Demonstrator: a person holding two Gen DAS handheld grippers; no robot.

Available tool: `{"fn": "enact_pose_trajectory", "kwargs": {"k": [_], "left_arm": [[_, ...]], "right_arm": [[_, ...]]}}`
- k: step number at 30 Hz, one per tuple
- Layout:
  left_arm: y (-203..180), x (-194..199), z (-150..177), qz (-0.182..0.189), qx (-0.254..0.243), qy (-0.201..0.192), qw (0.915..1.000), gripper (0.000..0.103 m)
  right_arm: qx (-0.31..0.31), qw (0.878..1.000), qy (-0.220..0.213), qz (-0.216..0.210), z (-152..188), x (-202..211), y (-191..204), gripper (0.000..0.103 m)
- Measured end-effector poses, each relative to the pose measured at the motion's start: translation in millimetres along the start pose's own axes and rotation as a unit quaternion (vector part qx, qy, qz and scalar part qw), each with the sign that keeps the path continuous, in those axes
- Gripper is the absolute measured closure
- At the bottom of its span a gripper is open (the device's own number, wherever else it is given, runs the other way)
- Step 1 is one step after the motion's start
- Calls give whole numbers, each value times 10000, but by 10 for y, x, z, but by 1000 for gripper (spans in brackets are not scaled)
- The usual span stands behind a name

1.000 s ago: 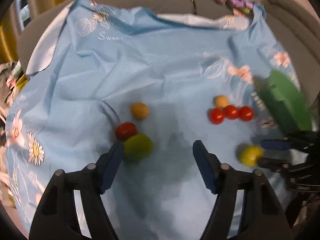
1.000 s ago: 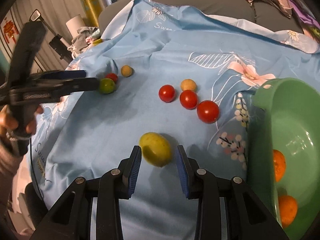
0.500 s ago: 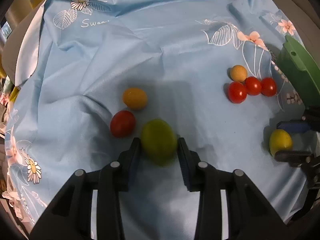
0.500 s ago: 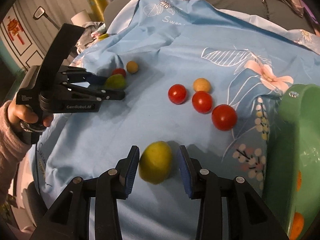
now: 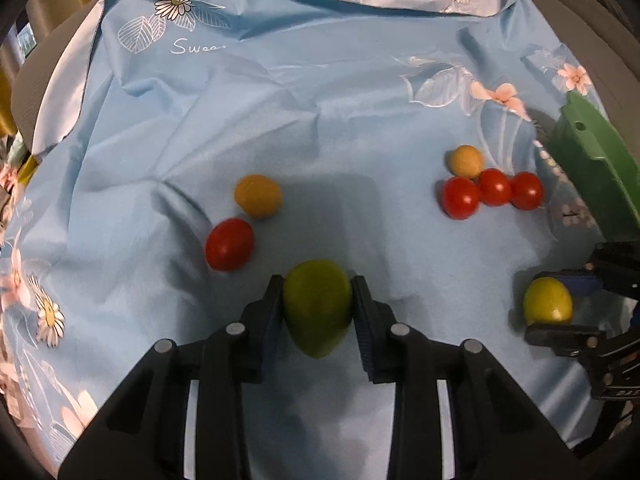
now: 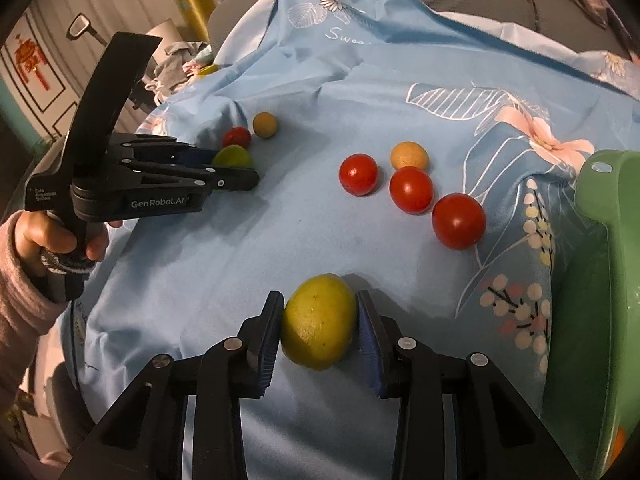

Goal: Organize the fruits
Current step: 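Grasp the green fruit with the left tool while the right tool grasps the yellow lemon, then carry the green fruit and the lemon in both tools over the green bowl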

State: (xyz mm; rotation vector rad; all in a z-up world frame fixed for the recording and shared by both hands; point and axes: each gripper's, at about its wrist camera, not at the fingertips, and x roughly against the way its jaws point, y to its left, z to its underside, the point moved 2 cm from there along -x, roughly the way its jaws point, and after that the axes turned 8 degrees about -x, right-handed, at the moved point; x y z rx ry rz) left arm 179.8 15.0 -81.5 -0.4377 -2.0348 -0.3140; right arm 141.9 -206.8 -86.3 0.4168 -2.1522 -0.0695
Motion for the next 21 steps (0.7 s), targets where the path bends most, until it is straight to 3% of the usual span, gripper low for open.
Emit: {"fn": "enact_pose_trajectory", "kwargs": {"k": [8,14,21], "left_arm": [[-287,452,202,286,307,-257,9988,70],[-503,780,432,295,686,-501,9959,70],[-748,1108,531,295,757,-706,9942,70]], "right_arm": [[-176,9997,-119,-107,75,140,19,65],[-327,9988,-349,-72,151,375,-28,65],[-438,9971,-613,-129,265,662,-9,65]]}}
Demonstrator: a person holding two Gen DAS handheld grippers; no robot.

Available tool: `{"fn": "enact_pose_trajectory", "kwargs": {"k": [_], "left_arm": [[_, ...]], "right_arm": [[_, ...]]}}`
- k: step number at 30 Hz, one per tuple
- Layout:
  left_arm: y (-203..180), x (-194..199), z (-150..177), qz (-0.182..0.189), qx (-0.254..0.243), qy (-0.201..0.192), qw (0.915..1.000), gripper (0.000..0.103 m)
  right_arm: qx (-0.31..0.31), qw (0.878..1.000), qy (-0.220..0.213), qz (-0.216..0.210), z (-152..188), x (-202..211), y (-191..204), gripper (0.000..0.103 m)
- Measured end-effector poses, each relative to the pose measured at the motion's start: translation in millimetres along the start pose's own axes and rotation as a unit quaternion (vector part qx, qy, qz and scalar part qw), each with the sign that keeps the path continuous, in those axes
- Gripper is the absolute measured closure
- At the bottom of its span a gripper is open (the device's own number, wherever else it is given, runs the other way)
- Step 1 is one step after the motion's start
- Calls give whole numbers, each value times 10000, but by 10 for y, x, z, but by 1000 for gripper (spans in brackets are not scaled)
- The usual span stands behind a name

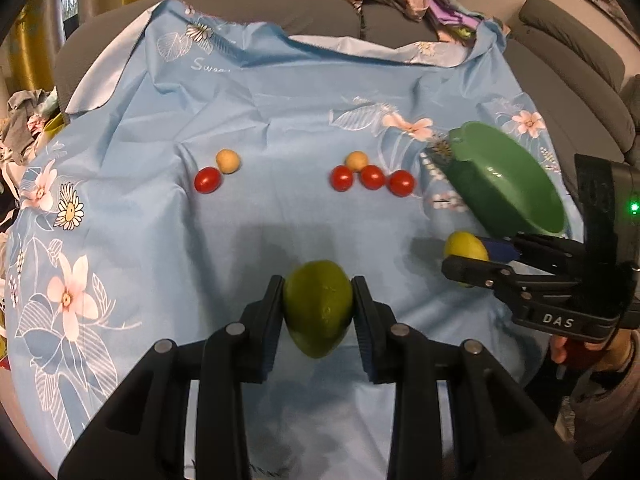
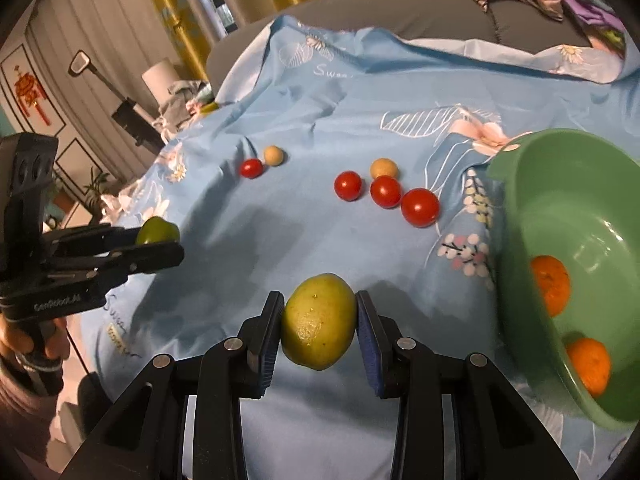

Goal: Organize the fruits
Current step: 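Carry the green fruit and the lemon in both tools over the green bowl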

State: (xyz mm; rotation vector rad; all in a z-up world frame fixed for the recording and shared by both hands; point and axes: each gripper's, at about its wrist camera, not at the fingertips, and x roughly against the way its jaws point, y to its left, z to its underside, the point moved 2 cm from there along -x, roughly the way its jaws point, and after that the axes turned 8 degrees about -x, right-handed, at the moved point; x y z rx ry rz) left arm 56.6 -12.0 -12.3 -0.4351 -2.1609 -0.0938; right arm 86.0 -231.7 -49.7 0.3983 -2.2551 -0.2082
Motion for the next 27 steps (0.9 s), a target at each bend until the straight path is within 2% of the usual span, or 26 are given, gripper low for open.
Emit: {"fn": "enact_pose_trajectory", "kwargs": {"k": [10,27], "left_arm": [[-300,244,-60,190,-232,-245,9993,70],[-513,418,-121,100,-381,-402,9984,70]], "right_arm": [[-10,9994,-338,-44,46,329,25,65],[7,9971,-744,-159,80,641,4,65]]}}
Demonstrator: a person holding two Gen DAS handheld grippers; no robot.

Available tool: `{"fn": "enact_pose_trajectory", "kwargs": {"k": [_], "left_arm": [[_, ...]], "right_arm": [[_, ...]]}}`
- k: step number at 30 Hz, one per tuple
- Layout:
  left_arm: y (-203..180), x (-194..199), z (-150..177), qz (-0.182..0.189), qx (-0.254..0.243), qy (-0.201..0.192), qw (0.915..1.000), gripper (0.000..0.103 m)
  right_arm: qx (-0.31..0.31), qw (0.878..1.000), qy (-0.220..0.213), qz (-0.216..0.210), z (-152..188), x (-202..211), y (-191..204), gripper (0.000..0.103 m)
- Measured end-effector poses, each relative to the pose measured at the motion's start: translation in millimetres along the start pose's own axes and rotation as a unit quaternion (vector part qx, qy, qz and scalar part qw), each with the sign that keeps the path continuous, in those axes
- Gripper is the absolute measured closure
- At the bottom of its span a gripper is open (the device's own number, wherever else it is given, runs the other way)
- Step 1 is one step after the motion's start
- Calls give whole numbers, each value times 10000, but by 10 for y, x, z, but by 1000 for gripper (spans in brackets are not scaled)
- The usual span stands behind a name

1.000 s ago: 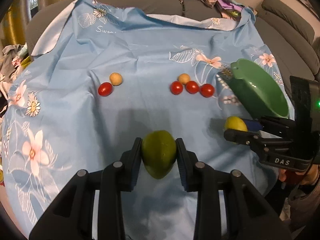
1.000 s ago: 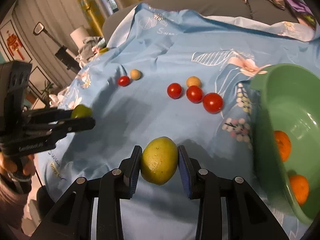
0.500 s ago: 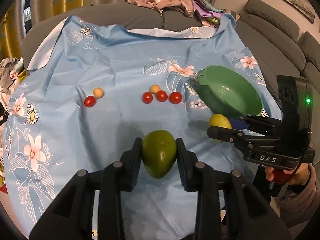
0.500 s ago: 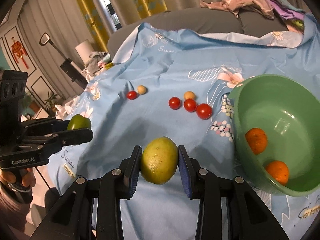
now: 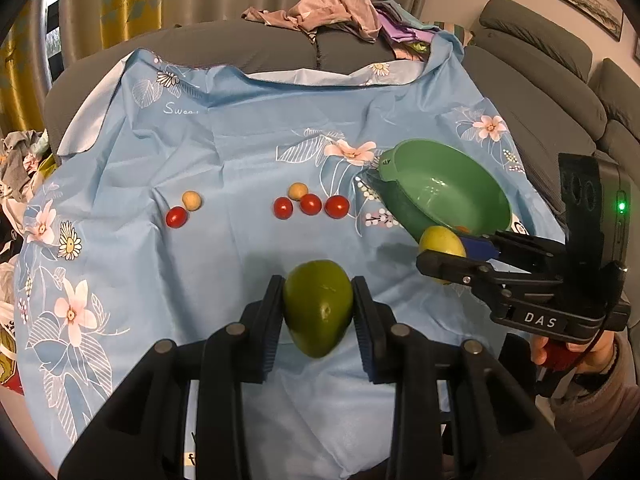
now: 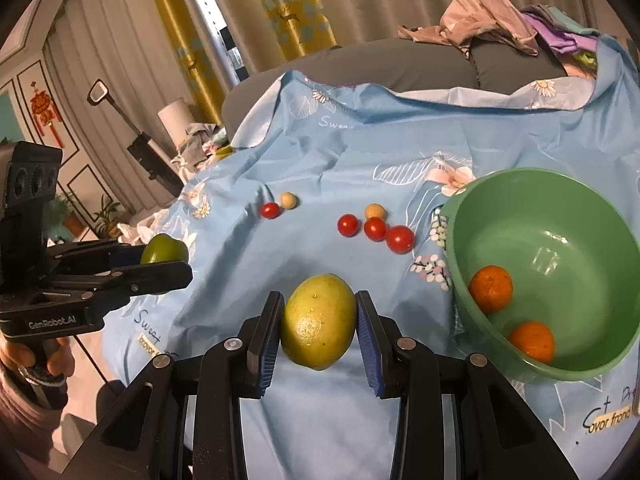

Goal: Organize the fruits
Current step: 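Carry the green fruit and the lemon in both tools over the green bowl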

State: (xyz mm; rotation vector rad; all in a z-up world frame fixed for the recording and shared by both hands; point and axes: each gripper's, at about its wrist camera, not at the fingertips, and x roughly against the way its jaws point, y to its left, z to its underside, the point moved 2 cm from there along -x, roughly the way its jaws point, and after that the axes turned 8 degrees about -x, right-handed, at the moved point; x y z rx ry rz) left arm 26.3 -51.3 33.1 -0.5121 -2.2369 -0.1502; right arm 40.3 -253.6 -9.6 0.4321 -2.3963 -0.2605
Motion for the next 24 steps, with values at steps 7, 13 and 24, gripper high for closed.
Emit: {"fn": "enact_pose_trajectory", "kwargs": {"k": [7,13,24], "left_arm": [[-39,20,-102,-24,-96,-29,9999,70],[-141,-23,-179,27,-234,1,9997,70],[-467,-263,-540,289,-521,-40,9982,70]], "right_arm": [[-3,9998,-170,-55,-31,99,-33,65],[-66,9995,-311,-65,-77,177,-109,65],[-303,9975,-637,94,-170,386,-459,65]]}}
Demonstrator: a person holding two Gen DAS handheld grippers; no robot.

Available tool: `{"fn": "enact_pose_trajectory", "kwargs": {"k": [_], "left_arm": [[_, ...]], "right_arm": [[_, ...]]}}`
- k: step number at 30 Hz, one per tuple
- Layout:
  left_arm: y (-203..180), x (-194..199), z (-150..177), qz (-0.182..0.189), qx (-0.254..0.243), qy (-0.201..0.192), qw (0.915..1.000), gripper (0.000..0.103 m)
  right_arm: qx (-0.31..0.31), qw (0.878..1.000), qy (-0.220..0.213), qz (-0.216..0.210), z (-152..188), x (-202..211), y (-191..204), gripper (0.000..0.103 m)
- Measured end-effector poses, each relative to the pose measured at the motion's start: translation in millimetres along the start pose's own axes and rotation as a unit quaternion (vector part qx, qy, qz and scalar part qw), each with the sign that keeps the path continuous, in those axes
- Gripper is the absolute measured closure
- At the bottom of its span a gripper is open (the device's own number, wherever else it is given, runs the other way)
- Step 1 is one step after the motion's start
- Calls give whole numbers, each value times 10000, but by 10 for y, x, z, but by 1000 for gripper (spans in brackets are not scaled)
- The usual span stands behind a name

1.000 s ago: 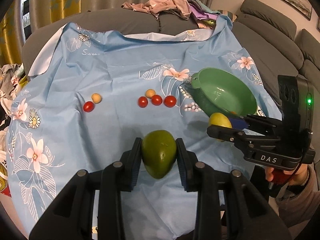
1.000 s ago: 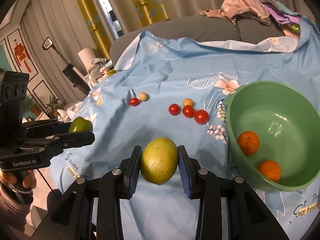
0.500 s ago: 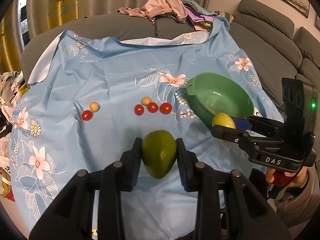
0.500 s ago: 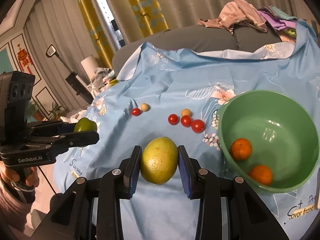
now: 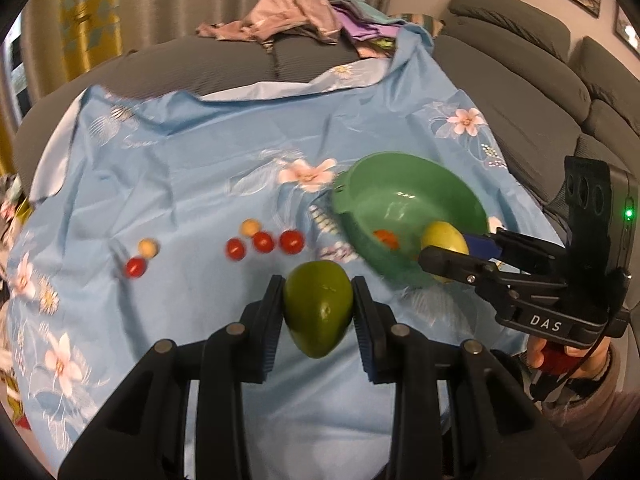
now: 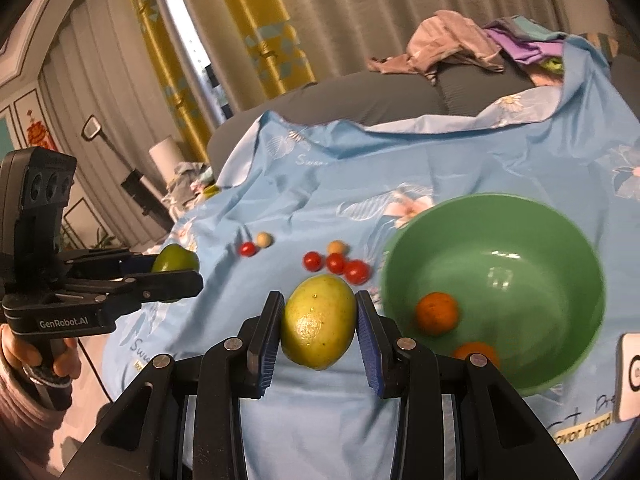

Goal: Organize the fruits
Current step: 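Carry the green fruit and the lemon in both tools over the green bowl, then open the left tool to drop the green fruit while the right tool drops the lemon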

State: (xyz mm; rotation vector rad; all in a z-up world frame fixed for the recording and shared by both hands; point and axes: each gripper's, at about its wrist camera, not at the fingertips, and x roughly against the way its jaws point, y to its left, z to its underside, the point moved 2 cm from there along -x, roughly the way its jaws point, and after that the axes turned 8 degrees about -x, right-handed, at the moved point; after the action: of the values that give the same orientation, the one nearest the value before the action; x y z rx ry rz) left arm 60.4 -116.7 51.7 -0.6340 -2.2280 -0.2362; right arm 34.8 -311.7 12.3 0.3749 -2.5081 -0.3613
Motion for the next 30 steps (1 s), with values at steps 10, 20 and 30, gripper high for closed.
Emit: {"fn": "enact_pose_trajectory", "kwargs": {"k": [10,20,30], "left_arm": [[-421,-541,-485,538,-307,85,9980,70],[-722,-1108,-683,735,-511,398,9952,70],[-800,-1470,-661,540,-637,825,9931,70]], "right_arm": [[-455,9969,-327,556,-90,179,-579,65],[-643,9916,-307,1077,-50,185,-926,65],[-505,9886,-150,1412,6,34,-1000,65]]}}
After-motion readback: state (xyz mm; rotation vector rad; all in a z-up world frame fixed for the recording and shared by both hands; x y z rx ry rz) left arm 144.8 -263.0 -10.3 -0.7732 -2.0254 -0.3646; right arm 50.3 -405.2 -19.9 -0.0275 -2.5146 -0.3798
